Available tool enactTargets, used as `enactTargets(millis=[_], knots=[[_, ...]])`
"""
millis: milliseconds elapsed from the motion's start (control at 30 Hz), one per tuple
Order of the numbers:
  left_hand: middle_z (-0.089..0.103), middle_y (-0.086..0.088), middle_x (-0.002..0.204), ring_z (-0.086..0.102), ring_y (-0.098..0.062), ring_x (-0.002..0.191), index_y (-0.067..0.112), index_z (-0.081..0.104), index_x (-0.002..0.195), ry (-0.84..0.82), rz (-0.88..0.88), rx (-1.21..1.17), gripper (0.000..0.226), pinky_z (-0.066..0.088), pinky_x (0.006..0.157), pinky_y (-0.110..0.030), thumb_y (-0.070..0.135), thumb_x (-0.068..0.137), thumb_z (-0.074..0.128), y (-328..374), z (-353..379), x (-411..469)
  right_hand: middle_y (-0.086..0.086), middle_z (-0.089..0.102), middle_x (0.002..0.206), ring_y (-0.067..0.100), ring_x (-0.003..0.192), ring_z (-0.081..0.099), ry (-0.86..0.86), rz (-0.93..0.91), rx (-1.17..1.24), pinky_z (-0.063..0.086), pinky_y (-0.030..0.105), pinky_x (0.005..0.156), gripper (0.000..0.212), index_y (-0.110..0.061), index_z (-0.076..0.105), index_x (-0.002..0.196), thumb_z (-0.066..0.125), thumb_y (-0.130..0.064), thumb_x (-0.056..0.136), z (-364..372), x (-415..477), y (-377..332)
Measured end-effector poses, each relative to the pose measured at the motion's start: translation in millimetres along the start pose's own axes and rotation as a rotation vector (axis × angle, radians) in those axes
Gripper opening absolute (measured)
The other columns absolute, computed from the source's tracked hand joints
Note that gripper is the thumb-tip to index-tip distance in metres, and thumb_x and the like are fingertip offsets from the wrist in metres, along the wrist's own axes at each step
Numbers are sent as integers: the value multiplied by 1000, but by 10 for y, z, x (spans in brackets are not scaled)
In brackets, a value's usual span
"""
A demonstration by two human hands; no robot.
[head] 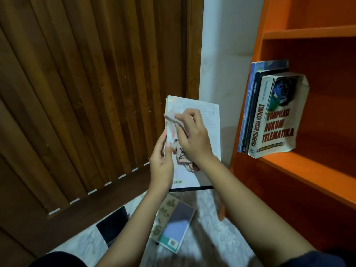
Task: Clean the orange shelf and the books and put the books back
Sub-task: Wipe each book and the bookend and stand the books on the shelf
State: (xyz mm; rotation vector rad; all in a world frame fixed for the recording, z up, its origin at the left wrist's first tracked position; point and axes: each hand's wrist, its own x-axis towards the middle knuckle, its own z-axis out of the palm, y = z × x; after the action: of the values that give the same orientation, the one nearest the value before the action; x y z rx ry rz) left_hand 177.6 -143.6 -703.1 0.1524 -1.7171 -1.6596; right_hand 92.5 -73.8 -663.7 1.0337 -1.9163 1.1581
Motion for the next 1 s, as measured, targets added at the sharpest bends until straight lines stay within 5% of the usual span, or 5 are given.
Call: enactTargets(millis=[233,433,633,867,1000], knots=[[50,9,139,50,-19,127,41,45,130,58,-47,-94,33,45,100,-54,26,100,43,-5,61,11,7,43,117,12,80,48,278,647,-129,33,10,61,14,-4,54,104,45,-11,94,-296,-234,399],[59,2,129,59,-18,116,44,51,117,169,-144,-209,32,50,96,-45,18,100,45,-26,112,159,8,45,115,16,89,53,-58,120,-41,47,23,67,20,-9,55,110,50,-10,90,15,-558,9],[62,9,123,62,-15,112,46,51,115,273,-225,-312,27,52,92,-48,26,98,48,-55,4,251,8,43,117,12,83,46,192,632,-128,35,10,62,14,-7,54,104,46,-8,92,-202,-535,343],[65,3,119,65,-15,106,31,50,127,351,-266,-444,31,56,84,-36,18,99,47,-67,-30,317,6,42,108,26,85,56,-33,-49,-51,46,26,62,24,-14,48,107,47,-9,83,182,-894,-185],[62,5,122,68,-11,98,30,47,134,354,-264,-467,36,57,72,-29,20,99,47,-25,-147,309,4,40,108,19,69,50,57,23,-141,34,13,57,26,-14,47,106,46,-7,80,90,-811,6]])
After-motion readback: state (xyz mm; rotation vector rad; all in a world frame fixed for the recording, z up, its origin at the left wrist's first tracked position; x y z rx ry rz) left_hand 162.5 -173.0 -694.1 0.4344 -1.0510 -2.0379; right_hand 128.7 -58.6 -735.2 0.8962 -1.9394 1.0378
